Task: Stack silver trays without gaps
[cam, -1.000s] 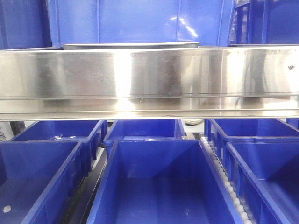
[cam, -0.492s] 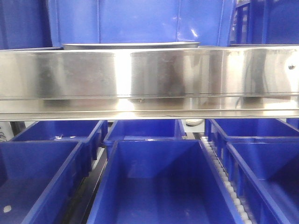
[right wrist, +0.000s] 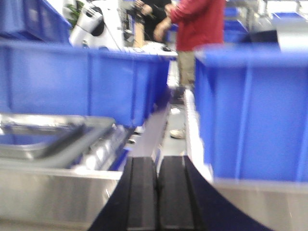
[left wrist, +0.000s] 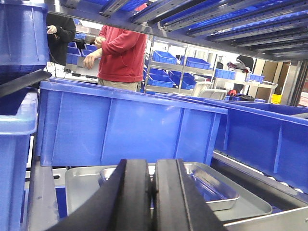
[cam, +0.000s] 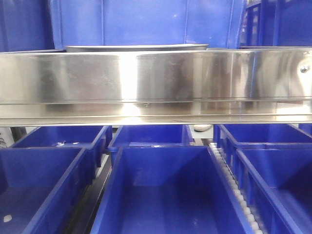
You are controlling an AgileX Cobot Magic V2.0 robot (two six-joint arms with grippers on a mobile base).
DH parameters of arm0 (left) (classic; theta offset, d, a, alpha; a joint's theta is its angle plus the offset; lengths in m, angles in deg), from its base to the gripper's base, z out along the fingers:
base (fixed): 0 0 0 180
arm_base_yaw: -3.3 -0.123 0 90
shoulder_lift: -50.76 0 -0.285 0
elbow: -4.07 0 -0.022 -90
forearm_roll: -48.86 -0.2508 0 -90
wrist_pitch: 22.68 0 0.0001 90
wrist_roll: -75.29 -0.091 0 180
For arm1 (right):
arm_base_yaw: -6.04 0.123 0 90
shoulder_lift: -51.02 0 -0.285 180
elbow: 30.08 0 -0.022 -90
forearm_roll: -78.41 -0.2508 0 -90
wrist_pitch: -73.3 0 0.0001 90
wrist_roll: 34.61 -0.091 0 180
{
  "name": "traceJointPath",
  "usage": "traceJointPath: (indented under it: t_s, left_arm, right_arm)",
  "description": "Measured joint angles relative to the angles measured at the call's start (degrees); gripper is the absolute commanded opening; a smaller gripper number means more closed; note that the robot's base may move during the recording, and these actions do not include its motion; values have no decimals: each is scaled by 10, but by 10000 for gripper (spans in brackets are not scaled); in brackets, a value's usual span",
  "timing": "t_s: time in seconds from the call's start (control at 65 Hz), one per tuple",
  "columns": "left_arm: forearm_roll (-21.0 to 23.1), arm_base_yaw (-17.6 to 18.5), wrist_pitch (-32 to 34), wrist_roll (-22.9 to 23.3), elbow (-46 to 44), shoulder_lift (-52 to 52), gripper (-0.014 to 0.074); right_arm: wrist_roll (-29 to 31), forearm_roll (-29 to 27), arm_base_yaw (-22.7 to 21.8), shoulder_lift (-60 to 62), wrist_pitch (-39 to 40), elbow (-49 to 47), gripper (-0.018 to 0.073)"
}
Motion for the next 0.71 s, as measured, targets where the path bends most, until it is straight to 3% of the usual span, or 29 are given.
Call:
traceJointPath:
  t_s: [0.308,0.708]
  left_arm:
    - [0,0,0,0,0,0,10]
    - [0,0,0,0,0,-1,10]
  right_arm:
    - [1,-5,-3,92,18,112,-78]
    - [1,-5,-3,93,26,122,-78]
